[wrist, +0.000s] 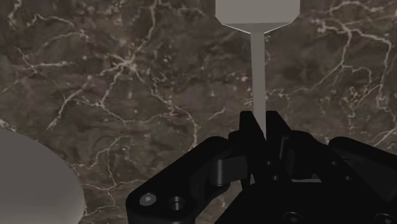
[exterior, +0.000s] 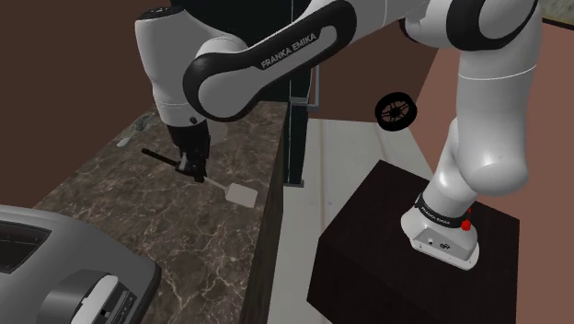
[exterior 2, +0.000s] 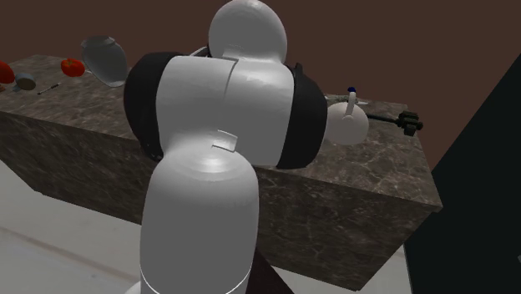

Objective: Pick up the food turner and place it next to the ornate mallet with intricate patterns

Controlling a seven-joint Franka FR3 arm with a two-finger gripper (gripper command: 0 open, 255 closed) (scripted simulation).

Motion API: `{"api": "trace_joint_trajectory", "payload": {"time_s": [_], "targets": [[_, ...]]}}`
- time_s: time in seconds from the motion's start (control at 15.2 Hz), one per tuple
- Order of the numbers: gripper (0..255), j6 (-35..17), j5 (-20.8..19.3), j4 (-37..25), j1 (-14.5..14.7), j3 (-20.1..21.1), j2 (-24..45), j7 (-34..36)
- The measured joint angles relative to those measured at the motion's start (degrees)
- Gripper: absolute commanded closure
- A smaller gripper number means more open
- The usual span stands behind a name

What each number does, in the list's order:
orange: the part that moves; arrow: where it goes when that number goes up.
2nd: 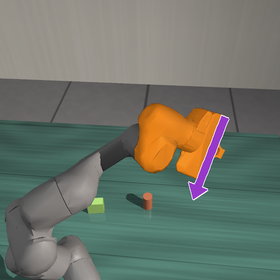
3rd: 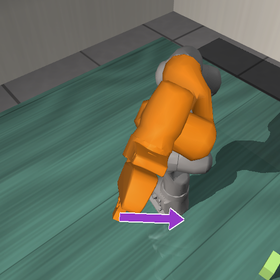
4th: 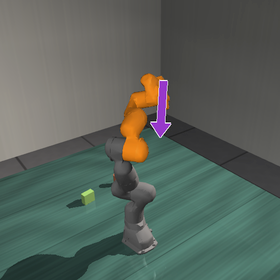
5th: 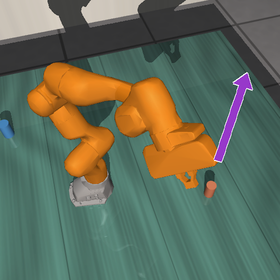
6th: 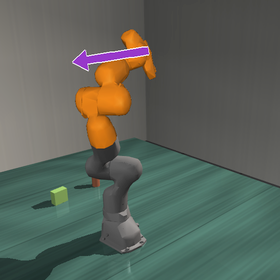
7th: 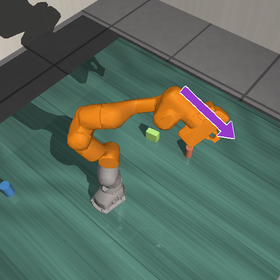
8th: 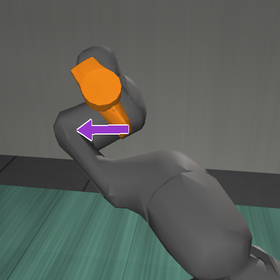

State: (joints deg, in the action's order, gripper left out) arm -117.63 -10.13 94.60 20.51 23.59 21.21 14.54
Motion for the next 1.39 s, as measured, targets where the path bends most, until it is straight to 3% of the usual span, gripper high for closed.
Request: {"api": "trace_joint_trajectory", "payload": {"time_s": [0.53, 1.39], "targets": [[255, 4.45, 1.08, -2.87, -0.78, 0.16, -1.78, -1.50], [255, 4.14, 3.98, -2.30, -11.68, -4.29, -2.72, -17.45]]}}
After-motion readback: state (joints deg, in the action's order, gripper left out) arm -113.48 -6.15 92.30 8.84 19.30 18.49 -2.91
